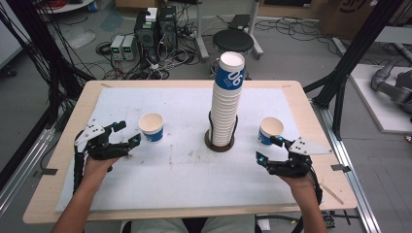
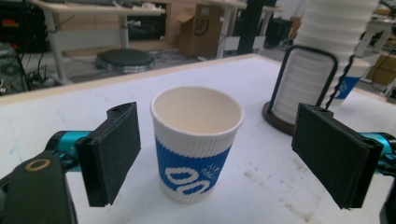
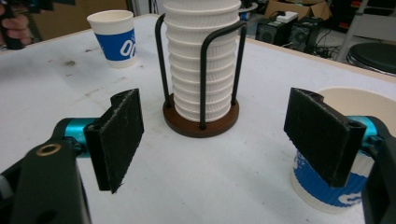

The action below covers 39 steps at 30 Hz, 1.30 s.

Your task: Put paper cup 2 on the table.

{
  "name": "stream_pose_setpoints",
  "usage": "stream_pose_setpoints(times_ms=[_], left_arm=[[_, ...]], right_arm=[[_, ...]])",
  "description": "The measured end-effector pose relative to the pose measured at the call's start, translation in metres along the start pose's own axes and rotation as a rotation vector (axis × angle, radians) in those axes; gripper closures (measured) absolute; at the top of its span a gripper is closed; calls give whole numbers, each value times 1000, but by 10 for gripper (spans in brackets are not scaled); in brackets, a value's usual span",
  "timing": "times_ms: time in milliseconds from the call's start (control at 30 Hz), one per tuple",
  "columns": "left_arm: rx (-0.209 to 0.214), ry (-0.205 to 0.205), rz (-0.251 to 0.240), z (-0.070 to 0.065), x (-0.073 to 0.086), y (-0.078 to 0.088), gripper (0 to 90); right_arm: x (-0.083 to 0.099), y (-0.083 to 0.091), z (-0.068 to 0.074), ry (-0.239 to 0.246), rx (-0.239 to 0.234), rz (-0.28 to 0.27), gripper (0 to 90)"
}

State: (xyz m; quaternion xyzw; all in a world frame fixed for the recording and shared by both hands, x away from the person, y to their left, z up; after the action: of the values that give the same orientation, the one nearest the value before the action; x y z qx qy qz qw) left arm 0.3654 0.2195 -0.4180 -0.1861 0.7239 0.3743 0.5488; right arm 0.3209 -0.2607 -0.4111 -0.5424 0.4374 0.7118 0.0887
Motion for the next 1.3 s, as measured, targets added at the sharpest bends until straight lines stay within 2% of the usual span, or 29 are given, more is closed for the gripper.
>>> stream_pose_setpoints(times_ms=[133, 233, 700, 800, 1300], left_arm=[[23, -20, -58, -8, -6, 8, 155], [29, -24, -78, -11, -8, 12, 155], [19, 1, -119, -8, -1, 26, 157], [14, -5, -122, -8, -2, 28, 160], [15, -9, -125, -9, -1, 26, 160]], right_arm=[[2, 3, -4, -10, 15, -3, 203], [3, 4, -4, -14, 13, 0, 203], [3, 5, 0, -22, 26, -2, 203], [3, 4, 1, -20, 24, 1, 203], [4, 4, 1, -22, 24, 0, 203]])
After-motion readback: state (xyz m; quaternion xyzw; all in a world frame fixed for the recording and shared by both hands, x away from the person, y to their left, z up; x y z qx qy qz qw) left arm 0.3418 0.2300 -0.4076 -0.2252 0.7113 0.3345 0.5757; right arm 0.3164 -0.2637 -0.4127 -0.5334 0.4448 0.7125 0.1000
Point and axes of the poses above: each handheld gripper's, and its own axes: y roughly backward along the jaws, x roughly out of its underside, z roughly to its left, the point moved 6 cm from there along -y, roughly forward along the jaws, and after that the axes turned 11 degrees about z, right-handed, at the moved point
